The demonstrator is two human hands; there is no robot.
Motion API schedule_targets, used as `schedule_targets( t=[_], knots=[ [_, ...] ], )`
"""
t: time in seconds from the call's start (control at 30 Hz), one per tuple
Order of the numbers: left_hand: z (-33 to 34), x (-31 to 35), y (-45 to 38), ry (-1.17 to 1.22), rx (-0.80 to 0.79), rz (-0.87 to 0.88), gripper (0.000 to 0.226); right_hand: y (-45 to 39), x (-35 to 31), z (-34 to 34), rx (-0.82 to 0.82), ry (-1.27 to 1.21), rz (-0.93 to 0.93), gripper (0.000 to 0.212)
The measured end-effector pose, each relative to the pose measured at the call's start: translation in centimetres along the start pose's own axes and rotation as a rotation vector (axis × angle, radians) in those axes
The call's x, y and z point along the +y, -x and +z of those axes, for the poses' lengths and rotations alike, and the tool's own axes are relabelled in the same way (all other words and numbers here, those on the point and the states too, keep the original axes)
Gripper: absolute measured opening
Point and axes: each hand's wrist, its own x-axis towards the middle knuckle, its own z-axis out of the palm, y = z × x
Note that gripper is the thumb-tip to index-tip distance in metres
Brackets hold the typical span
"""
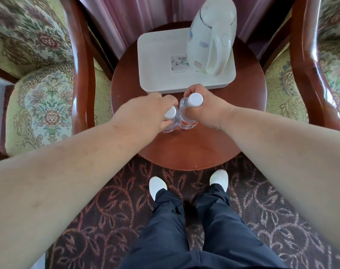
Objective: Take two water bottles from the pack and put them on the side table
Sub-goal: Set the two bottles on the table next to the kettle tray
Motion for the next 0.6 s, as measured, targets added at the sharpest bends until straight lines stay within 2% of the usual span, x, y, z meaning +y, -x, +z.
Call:
schedule_targets(
  t=[0.1,0.2,0.33,0.4,0.5,0.6],
  knots=[
    [1.9,-0.9,1.0,0.25,0.032,-0.16,0.064,0.1,0.2,-0.1,-0.005,-0.025,-0.005,0.037],
    [4.3,-2.2,1.1,0.475,0.01,-0.282,0.072,0.1,0.6,0.2,0.0,-0.029,-0.015,0.051],
    [6.3,-3.3,0.1,0.727,0.014,-0.255,0.064,0.2,2.8,0.6,-0.036,-0.073,-0.073,0.09],
    [6.9,-3.6,-0.4,0.812,-0.016,-0.271,0.068,0.2,4.2,0.6,-0.041,0.006,-0.086,0.1],
    [8.1,-4.1,-1.1,0.773,-0.114,-0.316,0.082,-0.4,5.3,0.6,-0.056,0.162,-0.039,0.096],
    [9.5,-4.5,-1.6,0.826,-0.206,-0.359,0.089,-1.4,5.5,1.1,-0.072,0.168,-0.017,0.089]
  ],
)
